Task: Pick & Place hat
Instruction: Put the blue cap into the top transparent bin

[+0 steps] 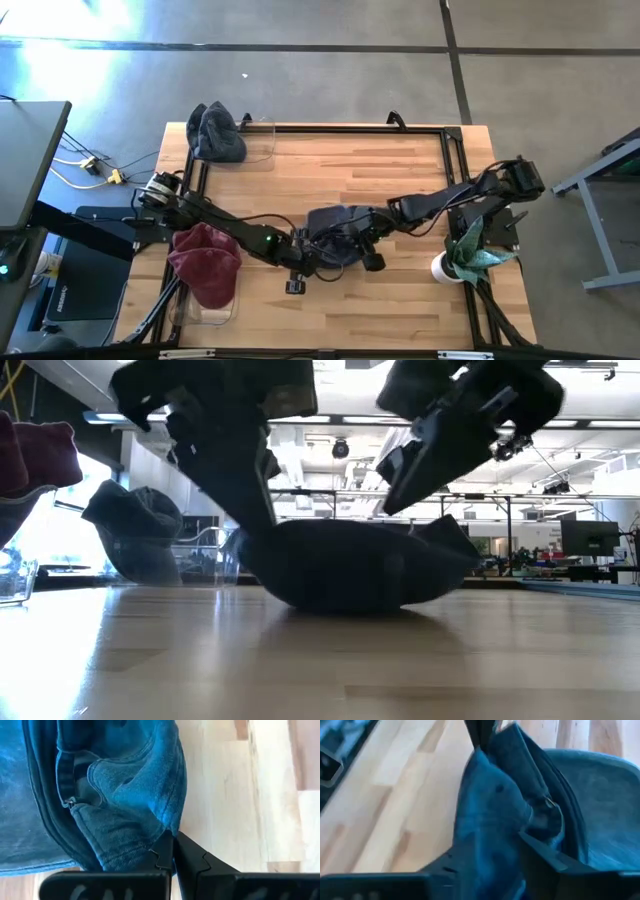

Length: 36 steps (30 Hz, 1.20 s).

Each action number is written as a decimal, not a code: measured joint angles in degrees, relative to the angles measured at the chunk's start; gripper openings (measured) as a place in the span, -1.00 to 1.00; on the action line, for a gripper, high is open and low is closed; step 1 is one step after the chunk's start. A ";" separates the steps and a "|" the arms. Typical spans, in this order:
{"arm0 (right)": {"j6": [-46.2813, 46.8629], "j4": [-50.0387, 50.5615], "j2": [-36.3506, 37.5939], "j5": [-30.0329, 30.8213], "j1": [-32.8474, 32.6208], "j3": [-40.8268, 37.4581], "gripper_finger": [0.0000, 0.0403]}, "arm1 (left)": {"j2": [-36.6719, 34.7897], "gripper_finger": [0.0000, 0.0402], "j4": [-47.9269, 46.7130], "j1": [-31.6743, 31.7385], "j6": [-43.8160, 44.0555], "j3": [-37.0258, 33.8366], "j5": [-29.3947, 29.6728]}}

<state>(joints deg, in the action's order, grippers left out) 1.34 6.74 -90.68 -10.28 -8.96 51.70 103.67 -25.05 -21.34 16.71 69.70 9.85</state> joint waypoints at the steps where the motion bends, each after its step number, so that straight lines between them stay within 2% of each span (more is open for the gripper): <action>1: -0.99 1.85 0.96 0.64 -0.16 0.00 -0.29 | -0.01 -0.98 0.17 0.00 0.19 0.04 -0.07; 6: -9.10 8.01 3.65 4.54 -3.52 0.00 0.04 | -0.01 -0.99 0.04 0.00 0.33 0.02 -0.05; 11: -17.46 6.20 0.92 8.96 -9.36 0.00 0.11 | -0.01 -1.00 0.02 0.00 1.48 0.02 -0.31; 17: -19.70 1.29 -4.78 22.20 -14.00 0.00 -0.01 | -0.01 -1.00 -0.66 0.00 5.66 0.39 -0.39; 20: -19.42 0.81 -7.07 26.81 -14.76 0.00 -0.18 | -0.01 -1.00 -1.87 0.01 6.56 2.21 -0.80; 22: -19.44 0.69 -7.68 27.88 -14.81 0.00 -0.37 | -0.01 -1.00 -3.12 0.08 6.60 3.63 -1.19; 26: -19.41 0.88 -7.52 24.27 -13.86 0.00 -0.87 | -0.01 -1.00 -7.99 1.54 7.54 6.98 -0.46; 27: -19.38 0.95 -7.27 23.37 -13.56 0.00 -0.93 | -0.01 -1.00 -9.97 1.99 7.54 7.83 0.00; 31: -14.33 1.04 -6.31 16.91 -11.61 0.00 -0.88 | -0.01 -0.88 -17.49 4.42 3.07 10.68 -0.46; 36: -6.51 0.67 -5.42 4.11 -6.72 0.00 -0.97 | -0.01 -0.49 -26.95 7.25 -2.35 14.55 -4.54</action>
<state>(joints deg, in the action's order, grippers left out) -5.17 7.41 -96.10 -6.17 -15.68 51.70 103.66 -52.00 -14.10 14.37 84.24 5.31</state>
